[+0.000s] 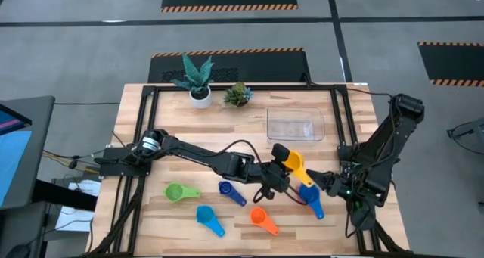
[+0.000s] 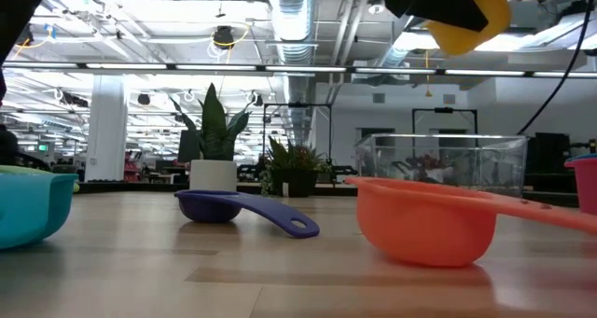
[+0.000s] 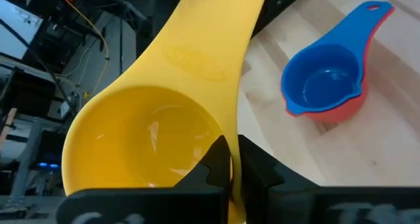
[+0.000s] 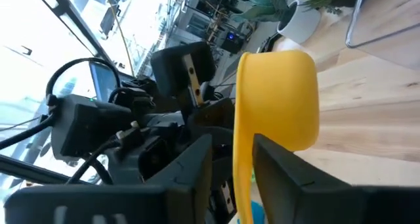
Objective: Nest measuring cups in basket
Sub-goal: Stack the yellow nest measuring cup on the blue nest measuring cup
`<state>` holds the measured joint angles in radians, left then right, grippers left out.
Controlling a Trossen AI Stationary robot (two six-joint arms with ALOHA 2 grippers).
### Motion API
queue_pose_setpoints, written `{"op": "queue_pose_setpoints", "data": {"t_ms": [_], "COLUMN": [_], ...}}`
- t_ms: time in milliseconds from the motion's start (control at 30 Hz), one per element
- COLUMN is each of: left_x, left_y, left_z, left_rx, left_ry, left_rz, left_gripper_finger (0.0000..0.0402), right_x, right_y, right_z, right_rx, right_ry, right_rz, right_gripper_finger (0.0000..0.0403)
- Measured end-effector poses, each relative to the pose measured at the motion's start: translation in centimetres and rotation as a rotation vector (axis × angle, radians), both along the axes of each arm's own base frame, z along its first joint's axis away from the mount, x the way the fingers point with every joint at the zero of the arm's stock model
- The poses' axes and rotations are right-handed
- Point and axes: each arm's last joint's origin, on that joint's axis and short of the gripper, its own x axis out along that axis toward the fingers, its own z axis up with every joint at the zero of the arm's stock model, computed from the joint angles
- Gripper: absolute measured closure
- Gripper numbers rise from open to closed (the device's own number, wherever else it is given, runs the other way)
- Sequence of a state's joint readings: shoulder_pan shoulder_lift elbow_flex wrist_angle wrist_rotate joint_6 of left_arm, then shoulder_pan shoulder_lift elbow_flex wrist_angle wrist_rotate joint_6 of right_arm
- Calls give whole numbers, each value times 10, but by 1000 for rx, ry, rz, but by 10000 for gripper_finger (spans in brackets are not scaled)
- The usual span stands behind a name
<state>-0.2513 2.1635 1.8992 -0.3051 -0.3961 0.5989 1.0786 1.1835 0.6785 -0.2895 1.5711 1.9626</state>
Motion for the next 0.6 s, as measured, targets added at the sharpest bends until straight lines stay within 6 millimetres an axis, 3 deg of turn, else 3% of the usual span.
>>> {"op": "queue_pose_setpoints", "data": {"t_ms": [200,500,600], "left_x": [-6,-1,7], "left_y": [-11,-20,-20], "left_z": [-4,5,0], "left_rx": [4,-219,-292], "left_ry": [53,-68,-101], "left_rz": [-34,-61,-41], "left_gripper_finger": [401,401,402], "right_x": [-5,-11,-14], "right_y": [-20,-59,-67], "right_z": [22,54,60], "right_rx": [-75,-134,-118], "right_ry": [42,82,73], "right_rz": [-23,-118,-128], "right_gripper_finger": [237,232,234]}}
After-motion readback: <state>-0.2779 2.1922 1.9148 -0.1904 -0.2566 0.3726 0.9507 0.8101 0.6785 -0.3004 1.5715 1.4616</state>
